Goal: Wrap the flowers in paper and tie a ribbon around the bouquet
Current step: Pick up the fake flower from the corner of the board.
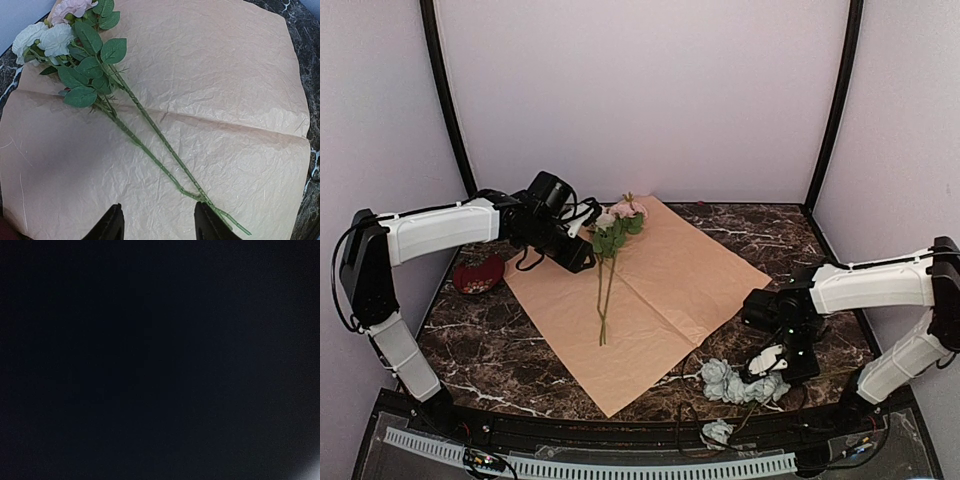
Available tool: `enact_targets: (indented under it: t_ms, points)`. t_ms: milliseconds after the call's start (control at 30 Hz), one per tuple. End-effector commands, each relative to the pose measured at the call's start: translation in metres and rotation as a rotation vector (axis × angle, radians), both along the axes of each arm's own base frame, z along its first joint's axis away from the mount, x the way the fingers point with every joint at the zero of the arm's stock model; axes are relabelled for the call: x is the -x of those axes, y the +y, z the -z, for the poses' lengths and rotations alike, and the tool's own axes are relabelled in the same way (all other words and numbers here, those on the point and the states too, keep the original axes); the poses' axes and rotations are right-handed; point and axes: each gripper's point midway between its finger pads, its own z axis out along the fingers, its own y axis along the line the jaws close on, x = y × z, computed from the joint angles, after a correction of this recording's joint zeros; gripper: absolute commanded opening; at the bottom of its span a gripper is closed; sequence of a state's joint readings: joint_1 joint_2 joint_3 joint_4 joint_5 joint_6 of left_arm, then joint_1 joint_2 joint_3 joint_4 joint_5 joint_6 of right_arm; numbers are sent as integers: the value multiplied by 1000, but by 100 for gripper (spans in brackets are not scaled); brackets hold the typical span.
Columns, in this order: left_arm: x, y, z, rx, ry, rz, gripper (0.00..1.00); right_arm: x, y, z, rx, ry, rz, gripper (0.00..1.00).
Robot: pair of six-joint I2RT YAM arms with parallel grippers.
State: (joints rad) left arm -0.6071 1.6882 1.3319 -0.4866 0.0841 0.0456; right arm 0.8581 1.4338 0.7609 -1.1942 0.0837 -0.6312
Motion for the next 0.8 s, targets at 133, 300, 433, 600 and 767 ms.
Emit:
enact_targets:
  t_ms: [133, 300, 433, 600, 767]
  points:
    - [3, 4, -8, -4, -29, 8, 50, -5, -2, -24, 21, -36, -55, 0]
    - [2, 5, -9, -9, -36, 5, 50, -17, 10, -64, -44, -114, -66, 0]
    - [2, 4, -12, -3, -41, 6, 50, -38, 37, -103, -176, -236, -79, 0]
    - [2, 7, -12, -11, -50, -1, 50, -70, 51, -139, -275, -449, -102, 0]
    - [1, 7, -15, -9, -56, -3, 50, -121, 32, -178, -192, -821, -89, 0]
